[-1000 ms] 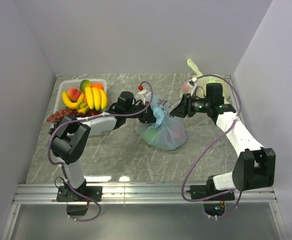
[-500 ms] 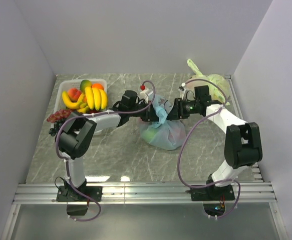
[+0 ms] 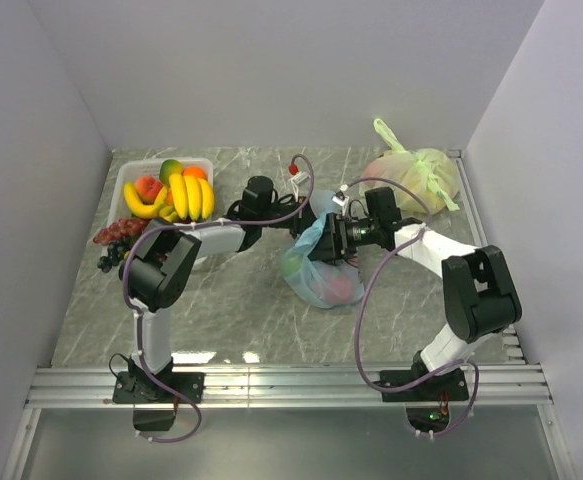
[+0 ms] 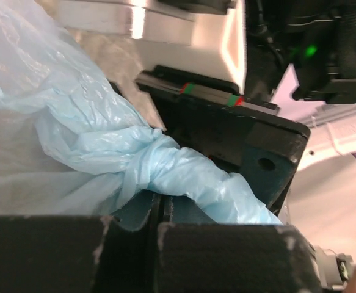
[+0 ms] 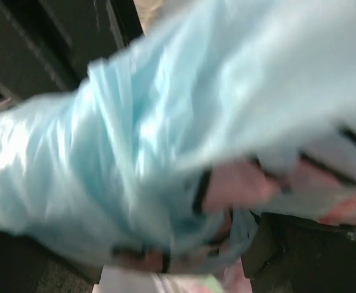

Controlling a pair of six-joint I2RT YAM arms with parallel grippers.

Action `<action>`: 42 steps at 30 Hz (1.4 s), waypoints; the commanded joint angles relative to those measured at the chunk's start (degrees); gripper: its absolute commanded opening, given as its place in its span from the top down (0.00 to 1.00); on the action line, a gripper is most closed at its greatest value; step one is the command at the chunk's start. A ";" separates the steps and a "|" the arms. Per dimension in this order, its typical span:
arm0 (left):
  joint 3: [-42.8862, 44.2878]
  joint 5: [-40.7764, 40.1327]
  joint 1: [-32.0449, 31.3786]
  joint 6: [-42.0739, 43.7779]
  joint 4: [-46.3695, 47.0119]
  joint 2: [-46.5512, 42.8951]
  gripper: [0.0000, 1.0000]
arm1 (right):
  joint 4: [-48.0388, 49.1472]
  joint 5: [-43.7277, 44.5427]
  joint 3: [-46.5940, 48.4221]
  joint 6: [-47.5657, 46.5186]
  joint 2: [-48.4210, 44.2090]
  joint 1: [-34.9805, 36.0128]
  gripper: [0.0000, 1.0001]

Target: Place the fake fruits into the plastic bag and tie a complex knot

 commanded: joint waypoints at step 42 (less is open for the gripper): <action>1.91 8.12 -0.39 -15.95 25.41 1.80 1.00 | 0.25 -4.81 10.71 -0.65 3.60 0.11 0.18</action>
